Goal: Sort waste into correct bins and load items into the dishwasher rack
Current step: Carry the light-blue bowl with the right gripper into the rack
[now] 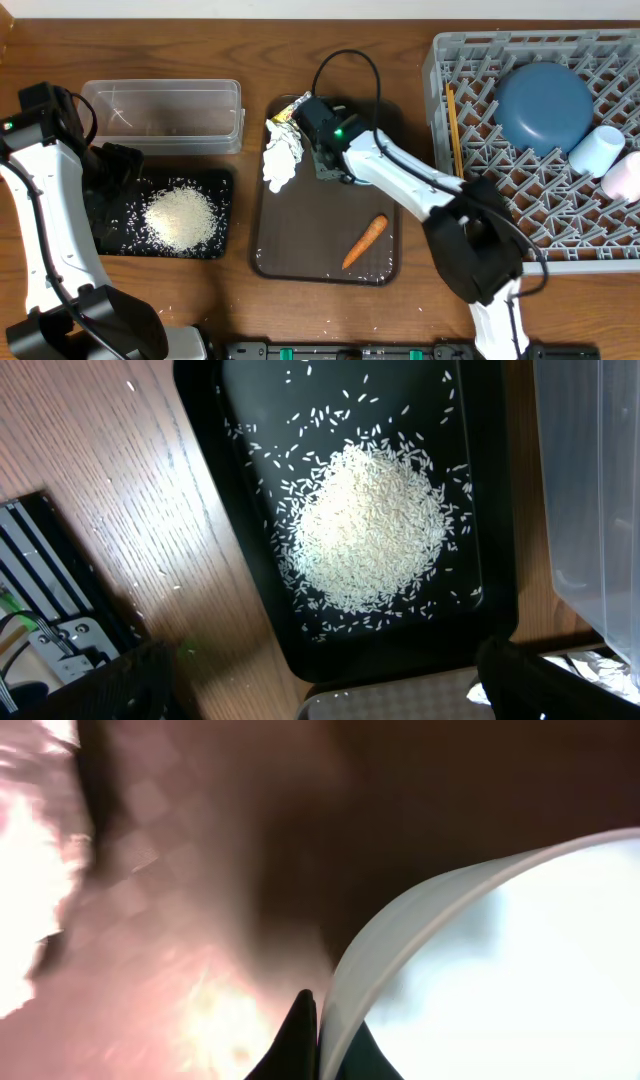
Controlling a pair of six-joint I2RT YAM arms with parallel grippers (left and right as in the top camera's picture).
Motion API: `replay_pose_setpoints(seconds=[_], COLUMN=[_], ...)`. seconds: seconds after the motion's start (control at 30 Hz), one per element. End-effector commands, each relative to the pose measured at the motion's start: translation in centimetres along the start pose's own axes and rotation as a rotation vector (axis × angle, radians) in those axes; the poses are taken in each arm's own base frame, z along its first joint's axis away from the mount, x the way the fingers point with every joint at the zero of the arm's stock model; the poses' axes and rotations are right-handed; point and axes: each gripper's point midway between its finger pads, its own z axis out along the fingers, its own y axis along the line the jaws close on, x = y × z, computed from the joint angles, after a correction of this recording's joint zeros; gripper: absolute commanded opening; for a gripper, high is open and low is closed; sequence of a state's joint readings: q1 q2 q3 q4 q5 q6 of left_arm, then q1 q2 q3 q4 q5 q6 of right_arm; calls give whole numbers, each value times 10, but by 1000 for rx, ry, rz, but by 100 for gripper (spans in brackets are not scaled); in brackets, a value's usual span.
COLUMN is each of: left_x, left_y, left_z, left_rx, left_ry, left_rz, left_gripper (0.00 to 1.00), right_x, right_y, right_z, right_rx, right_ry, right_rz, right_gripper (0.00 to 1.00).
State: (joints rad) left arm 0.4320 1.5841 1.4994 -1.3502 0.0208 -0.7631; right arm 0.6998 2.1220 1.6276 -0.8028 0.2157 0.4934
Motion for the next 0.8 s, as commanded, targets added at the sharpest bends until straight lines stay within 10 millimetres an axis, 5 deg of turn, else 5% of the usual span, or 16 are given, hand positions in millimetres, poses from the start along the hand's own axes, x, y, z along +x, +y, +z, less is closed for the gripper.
replay_pose_setpoints(seconds=[0.0, 0.27, 0.47, 0.77], left_x=[-3, -3, -3, -3], left_y=[0, 0, 0, 0], left_z=[0, 0, 0, 0], left_rx=[-7, -7, -6, -7], left_ry=[-2, -2, -2, -2], left_rz=[-12, -12, -12, -12], left_gripper=[99, 99, 99, 99], right_x=[-25, -20, -1, 1], right_y=[-2, -37, -96, -136], right_z=[-57, -131, -153, -181], right_rx=[-61, -190, -183, -417], right_ry=[-104, -79, 25, 57], right_rz=[37, 145, 295, 325], right_gripper=[1, 1, 1, 1])
